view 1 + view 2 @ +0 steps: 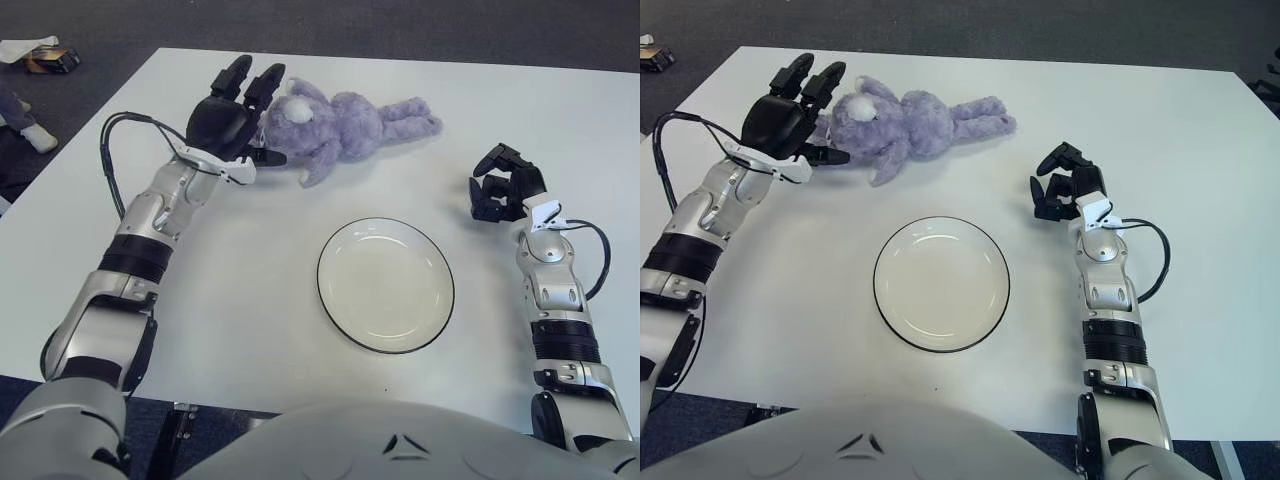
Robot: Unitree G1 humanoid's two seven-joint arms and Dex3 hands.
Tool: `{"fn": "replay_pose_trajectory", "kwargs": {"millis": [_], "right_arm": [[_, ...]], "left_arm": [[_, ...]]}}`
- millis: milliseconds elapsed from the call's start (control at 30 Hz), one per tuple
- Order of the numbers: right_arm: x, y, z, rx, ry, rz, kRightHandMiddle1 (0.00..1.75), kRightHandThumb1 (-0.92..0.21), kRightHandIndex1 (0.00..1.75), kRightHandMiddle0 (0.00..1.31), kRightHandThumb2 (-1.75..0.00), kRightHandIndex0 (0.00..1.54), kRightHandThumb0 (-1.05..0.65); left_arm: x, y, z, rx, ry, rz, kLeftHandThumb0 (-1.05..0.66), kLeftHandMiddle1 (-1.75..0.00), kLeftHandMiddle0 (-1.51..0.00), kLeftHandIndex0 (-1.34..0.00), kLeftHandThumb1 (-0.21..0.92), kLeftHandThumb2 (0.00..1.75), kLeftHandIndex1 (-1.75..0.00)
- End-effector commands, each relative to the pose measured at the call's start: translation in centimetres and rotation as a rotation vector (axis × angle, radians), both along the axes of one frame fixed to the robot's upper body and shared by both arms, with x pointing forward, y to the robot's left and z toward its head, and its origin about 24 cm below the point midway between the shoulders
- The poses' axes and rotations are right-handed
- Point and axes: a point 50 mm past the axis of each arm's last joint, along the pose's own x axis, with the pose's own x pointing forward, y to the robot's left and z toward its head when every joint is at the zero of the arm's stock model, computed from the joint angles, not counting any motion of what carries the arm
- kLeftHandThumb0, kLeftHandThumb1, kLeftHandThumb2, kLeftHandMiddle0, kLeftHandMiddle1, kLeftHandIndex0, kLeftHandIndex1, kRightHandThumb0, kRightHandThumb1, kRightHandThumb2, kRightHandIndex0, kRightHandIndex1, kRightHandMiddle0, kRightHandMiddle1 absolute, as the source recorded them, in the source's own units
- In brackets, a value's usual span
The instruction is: Put the doll into the plate.
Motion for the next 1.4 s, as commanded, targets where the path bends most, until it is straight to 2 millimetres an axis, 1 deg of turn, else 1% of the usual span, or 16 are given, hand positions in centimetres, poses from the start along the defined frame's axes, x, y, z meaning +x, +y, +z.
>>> {"fn": "replay_pose_trajectory", "kwargs": {"millis": [0,300,767,1067,1367], "right_arm": [[0.0,-0.2,0.1,0.012,-0.008,-0.006,1.75,-0.34,1.75,0.59,-1.28,1.03,-0.47],[0.0,-0.2,0.2,-0.005,-0.001,0.002,1.75,-0.34,1.75,0.59,-1.28,1.07,-0.47],[0.0,-0.1,0.2,-0.004,0.001,0.014,1.75,-0.36,1.75,0.58,-1.26,1.06,-0.47],[0.0,0.0,0.3,-0.002,-0.003,0.011,1.75,-0.36,1.75,0.58,-1.26,1.08,-0.47],[0.0,0.0,0.4,-0.04,-0.018,0.005,1.75,-0.33,1.75,0.6,-1.29,1.14,-0.48]], "left_arm": [[0.5,0.3,0.3,0.042,0.032,0.011,-1.05,0.0,0.0,0.0,0.91,0.11,0.0],[1.6,-0.2,0.0,0.071,0.099,0.013,-1.05,0.0,0.0,0.0,0.92,0.11,0.0],[2.1,-1.0,0.1,0.055,0.159,-0.016,-1.05,0.0,0.0,0.0,0.91,0.08,0.0],[2.1,-1.5,-0.2,-0.011,0.18,-0.032,-1.05,0.0,0.0,0.0,0.92,0.08,0.0],[2.3,-2.1,-0.7,-0.137,0.164,-0.032,-1.05,0.0,0.0,-0.01,0.92,0.14,-0.01]]}}
